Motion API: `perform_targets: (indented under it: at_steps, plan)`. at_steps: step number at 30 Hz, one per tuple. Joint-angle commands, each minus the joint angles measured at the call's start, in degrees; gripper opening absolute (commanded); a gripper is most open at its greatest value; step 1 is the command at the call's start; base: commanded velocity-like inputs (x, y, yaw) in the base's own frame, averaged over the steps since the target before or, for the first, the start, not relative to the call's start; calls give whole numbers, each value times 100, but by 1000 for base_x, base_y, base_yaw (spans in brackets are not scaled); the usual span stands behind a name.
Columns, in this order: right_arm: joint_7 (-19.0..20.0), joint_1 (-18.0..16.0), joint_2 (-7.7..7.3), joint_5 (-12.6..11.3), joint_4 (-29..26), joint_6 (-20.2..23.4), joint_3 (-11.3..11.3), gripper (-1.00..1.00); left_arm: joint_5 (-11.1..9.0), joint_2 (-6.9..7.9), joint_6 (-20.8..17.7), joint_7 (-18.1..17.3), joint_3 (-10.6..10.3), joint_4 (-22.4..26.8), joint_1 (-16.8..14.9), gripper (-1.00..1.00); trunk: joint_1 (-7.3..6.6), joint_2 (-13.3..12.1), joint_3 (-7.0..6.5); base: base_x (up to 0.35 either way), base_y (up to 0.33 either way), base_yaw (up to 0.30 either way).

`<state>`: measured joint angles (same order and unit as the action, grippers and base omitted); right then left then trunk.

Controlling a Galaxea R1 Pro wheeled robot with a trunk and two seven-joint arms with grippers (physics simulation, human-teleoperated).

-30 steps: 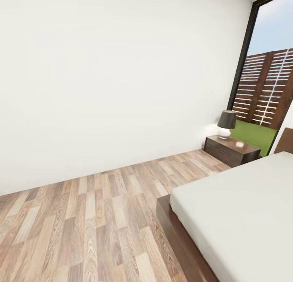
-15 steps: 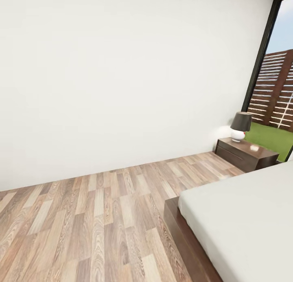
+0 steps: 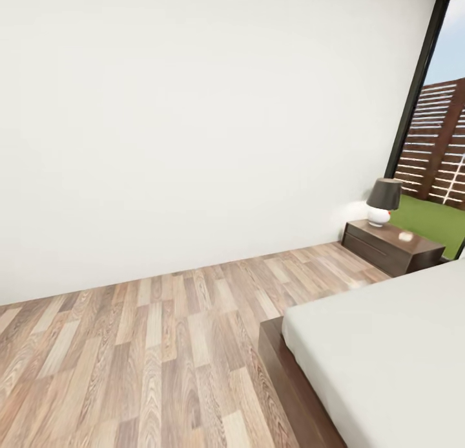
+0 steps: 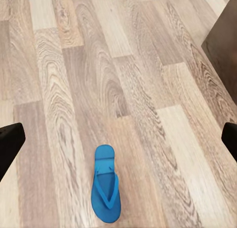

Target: In the bedroom, move the book from the bed onto either nightstand, and place the two sandals side by side next to the bed.

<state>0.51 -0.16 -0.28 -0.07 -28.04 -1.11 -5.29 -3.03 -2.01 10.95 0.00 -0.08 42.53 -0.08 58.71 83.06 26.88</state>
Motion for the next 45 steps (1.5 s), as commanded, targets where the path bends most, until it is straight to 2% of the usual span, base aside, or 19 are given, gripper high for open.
perform_targets:
  at_steps: [1, 30, 31, 33, 35, 36, 37, 38, 39, 41, 45]
  plan:
    - [7, -2, 2, -1, 0, -12, -10, 100, -31, -1, 12, 0, -1, 1, -1, 100, 2, 2, 5, 190, -1, 0]
    - [17, -3, 14, 36, -77, 6, 43, 100, -31, -1, 6, 0, -1, 9, -1, 100, 2, 2, 5, 21, 0, 0]
    - [9, -5, 30, 39, -102, 15, 52, 100, -31, -1, 6, 0, -1, 9, -1, 100, 2, 2, 5, 0, 0, 0]
    - [-12, -17, 196, 45, -232, 51, 116, 100, -31, -1, 4, 0, -1, 10, -1, 100, 2, 2, 5, 0, 0, 0]
    - [-21, -50, 421, 45, -388, 105, 182, 100, -31, -1, 4, 0, -1, 10, -1, 100, 2, 2, 5, 0, 0, 0]
    - [-22, -79, 459, 45, -413, 129, 193, 100, -31, -1, 4, 0, -1, 10, -1, 100, 2, 2, 5, 0, 0, 0]
    - [-23, -269, 516, 36, -448, 237, 210, 100, -31, -1, 4, 0, -1, 10, -1, 100, 2, 2, 5, 0, 0, 0]
    - [-7, -691, 568, 9, -478, 498, 222, 100, -31, -1, 3, 0, -1, 12, -1, 100, 2, 2, 5, 0, 0, 0]
    - [0, -857, 579, 0, -483, 616, 226, 100, -31, -1, 3, 0, -1, 13, -1, 100, 2, 2, 5, 0, 0, 0]
    - [24, -1524, 607, -22, -495, 1193, 233, 100, -31, -5, 3, 0, -1, 16, -1, 100, 2, 2, 5, 0, 0, 0]
    - [49, -2165, 620, -34, -625, 1987, 238, 100, -31, -24, 2, -3, 3, 20, -1, 100, 2, 2, 5, 0, 0, 0]
